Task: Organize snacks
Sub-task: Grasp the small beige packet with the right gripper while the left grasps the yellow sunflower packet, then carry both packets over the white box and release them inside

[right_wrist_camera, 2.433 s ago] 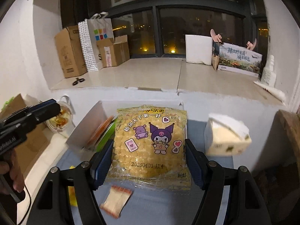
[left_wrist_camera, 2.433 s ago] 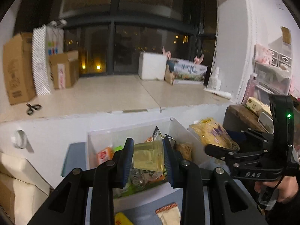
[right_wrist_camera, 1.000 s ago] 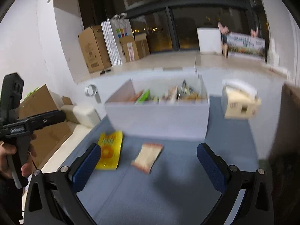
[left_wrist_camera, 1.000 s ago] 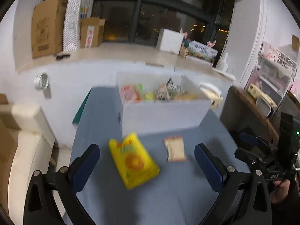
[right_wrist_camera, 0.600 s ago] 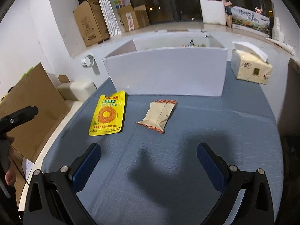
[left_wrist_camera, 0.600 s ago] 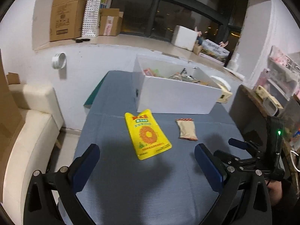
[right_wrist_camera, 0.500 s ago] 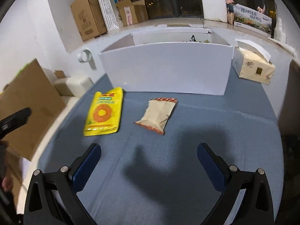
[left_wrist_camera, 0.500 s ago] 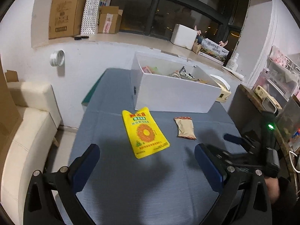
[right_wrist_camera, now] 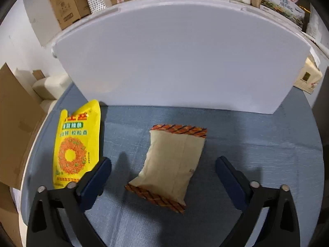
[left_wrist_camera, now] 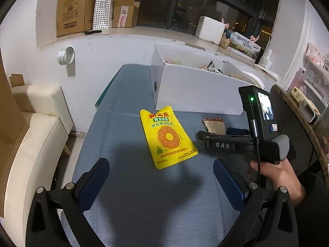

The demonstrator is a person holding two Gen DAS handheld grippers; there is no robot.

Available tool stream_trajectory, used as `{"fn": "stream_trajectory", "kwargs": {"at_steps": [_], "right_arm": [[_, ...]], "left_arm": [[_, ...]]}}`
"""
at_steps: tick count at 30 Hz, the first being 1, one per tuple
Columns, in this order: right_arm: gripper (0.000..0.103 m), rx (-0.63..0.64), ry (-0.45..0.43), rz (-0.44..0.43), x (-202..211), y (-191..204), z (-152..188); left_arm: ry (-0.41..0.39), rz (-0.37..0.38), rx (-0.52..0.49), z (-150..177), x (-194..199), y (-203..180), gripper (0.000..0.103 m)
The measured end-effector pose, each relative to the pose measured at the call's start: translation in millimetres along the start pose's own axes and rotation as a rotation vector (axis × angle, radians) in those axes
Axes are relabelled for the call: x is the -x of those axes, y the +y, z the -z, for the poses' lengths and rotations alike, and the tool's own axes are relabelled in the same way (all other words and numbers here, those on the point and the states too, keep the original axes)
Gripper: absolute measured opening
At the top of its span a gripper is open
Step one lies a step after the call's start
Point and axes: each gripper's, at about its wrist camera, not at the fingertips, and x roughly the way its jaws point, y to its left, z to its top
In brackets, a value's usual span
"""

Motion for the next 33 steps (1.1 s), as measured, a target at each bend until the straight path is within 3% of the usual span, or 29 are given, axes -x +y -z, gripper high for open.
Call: {"fn": "stream_trajectory", "kwargs": {"at_steps": [3, 4, 8, 14, 21, 28, 30, 33], "right_arm": [[0.065, 0.040, -0.017, 0.015, 5, 3, 3], [0.048, 0.038, -0.016, 0.007, 7, 1, 3], [0.047, 0.058, -0.016, -0.030, 15, -5, 13], [0.047, 0.036, -0.125, -0.107, 72, -28, 40], [0.047, -0.008, -0.248, -0.065, 132, -56, 60], [0.047, 0.004, -0.254, -0.055, 129, -55, 60], [0.047, -0.004, -0.251, -0.061, 127, -58, 62], [0.047, -0.008, -0.250, -0.068, 125, -60, 66]], "left_arm": [[0.013, -0.021, 0.008, 0, -7, 0, 0.103], [0.022, -0.025, 0.011, -1, -11, 0, 0.103], [0.049, -0.014, 0.020, -5, -26, -3, 0.103], [0.106, -0.034, 0.010, -20, -68, -17, 0.103], [0.138, -0.133, 0.086, -46, -127, -28, 0.103], [0.138, -0.282, 0.185, -62, -169, -31, 0.102], [0.142, -0.298, 0.190, -62, -175, -32, 0.098], [0.124, -0.310, 0.111, -60, -173, -41, 0.081]]}}
